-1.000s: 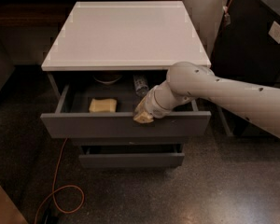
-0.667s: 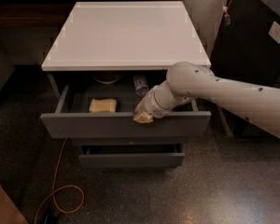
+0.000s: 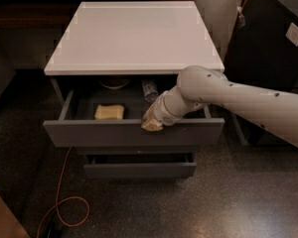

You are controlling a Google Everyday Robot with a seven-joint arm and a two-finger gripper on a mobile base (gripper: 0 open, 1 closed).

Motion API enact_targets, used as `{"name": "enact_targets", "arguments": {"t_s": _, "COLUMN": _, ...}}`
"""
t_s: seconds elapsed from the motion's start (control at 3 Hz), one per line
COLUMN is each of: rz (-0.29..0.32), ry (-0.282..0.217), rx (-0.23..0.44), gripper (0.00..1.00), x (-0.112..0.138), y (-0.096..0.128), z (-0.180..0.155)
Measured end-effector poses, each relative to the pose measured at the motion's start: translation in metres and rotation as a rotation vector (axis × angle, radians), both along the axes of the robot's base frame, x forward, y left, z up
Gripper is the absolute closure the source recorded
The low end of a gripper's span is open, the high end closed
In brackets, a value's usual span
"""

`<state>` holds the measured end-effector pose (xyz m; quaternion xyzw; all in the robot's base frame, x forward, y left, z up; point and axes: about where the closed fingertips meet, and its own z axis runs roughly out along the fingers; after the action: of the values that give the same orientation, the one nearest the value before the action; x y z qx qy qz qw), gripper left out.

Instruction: Pick sponge from top drawer and place on counter

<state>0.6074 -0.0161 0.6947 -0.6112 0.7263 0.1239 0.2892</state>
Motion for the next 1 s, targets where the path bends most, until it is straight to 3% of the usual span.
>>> {"name": "enact_targets", "arguments": {"t_s": 0.67, "rz": 0.000, "ry": 0.000, "rx": 0.000, "gripper": 0.56, "x": 0.000, "y": 0.000, "z": 0.000}}
{"name": "enact_targets", "arguments": {"t_s": 1.0, "rz": -0.018, "ry": 0.030, "rx": 0.021, "gripper": 0.33, "x": -0.009, "y": -0.011, "z": 0.031}}
